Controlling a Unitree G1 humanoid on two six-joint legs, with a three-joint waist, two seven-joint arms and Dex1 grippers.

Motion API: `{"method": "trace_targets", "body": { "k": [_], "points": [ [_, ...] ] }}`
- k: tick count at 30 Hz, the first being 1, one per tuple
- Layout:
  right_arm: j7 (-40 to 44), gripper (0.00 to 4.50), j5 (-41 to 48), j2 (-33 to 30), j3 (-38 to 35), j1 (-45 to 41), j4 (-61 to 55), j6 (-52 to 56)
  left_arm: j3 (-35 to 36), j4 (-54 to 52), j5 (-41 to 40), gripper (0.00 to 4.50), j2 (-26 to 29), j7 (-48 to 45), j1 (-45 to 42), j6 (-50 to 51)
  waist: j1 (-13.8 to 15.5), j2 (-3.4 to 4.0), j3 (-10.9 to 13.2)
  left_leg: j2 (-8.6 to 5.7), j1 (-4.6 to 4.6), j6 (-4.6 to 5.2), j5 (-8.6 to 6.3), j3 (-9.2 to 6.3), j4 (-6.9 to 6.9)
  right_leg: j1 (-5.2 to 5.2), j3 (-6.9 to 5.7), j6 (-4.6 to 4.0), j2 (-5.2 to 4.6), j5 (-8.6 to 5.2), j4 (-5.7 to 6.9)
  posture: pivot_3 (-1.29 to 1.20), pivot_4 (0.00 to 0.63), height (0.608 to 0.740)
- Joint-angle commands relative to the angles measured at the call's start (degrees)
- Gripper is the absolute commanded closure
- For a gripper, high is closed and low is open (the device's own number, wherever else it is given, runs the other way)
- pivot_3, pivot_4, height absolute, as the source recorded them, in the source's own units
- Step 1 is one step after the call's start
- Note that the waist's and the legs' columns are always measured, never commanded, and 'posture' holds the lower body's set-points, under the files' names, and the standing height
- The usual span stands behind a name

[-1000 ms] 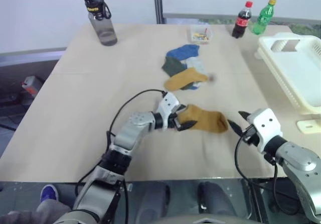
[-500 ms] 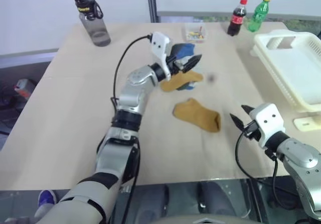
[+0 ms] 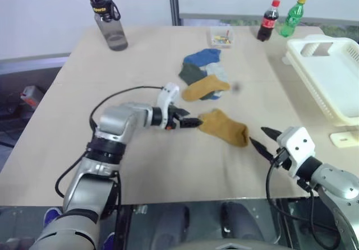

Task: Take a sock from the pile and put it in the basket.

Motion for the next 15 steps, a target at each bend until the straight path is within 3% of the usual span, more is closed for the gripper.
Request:
{"method": "trace_targets", "body": {
  "k": [1, 5, 8, 11, 14, 15],
  "points": [
    [1.66, 2.31, 2.35, -0.78, -3.34, 1.37, -4.3, -2.35, -1.86, 2.28, 3.73, 0.0, -2.56, 2.11, -0.41, -5.16, 0.09, 0.03, -0.02, 0.0, 0.0, 0.0, 0.0, 0.0, 0.0, 0.0, 0.0, 0.0, 0.0, 0.0, 0.0, 0.0, 0.15, 0.74],
    [2.43, 2.31, 3.97, -1.23, -5.61, 3.37, -5.55, -2.45, -2.55, 4.84, 5.93, 0.0, -4.87, 2.29, -0.24, -8.12, 0.5, 0.02, -0.04, -0.03, 0.06, 0.01, 0.0, 0.01, 0.03, 0.08, 0.01, 0.0, -0.02, 0.0, 0.0, 0.0, 0.15, 0.74],
    [2.3, 2.19, 7.04, -0.74, -7.06, 4.38, -6.27, 0.17, -1.5, 4.14, 5.29, 1.33, -5.76, 1.91, 0.73, -7.64, 0.63, 0.03, -0.04, -0.02, 0.12, 0.01, 0.0, 0.03, 0.04, 0.11, 0.04, 0.0, -0.01, 0.0, 0.01, 0.0, 0.15, 0.74],
    [1.52, 1.38, 8.9, -0.29, -8.73, 5.02, -6.96, 1.09, 0.78, 2.91, 4.18, 2.76, -6.1, 2.42, 1.69, -6.63, 0.73, 0.03, -0.04, 0.0, 0.11, 0.01, 0.0, 0.03, 0.03, 0.1, 0.05, 0.0, -0.01, 0.0, 0.0, 0.0, 0.15, 0.74],
    [2.31, 0.0, 9.81, -1.38, -8.85, 5.13, -7.09, 1.5, 3.49, 1.62, 2.54, 4.38, -6.16, 2.64, 2.69, -5.28, 0.73, 0.03, -0.04, 0.0, 0.07, 0.02, -0.01, 0.07, 0.03, 0.06, 0.08, 0.0, -0.01, 0.0, -0.01, 0.0, 0.15, 0.74],
    [2.46, 0.0, 9.8, -1.68, -8.87, 5.19, -7.08, 1.4, 4.89, 0.74, 1.21, 4.45, -6.29, 2.52, 3.11, -4.44, 0.71, 0.03, -0.04, 0.0, 0.07, 0.02, -0.01, 0.06, 0.03, 0.06, 0.07, 0.0, -0.01, 0.0, -0.01, 0.0, 0.15, 0.74]
  ]
}}
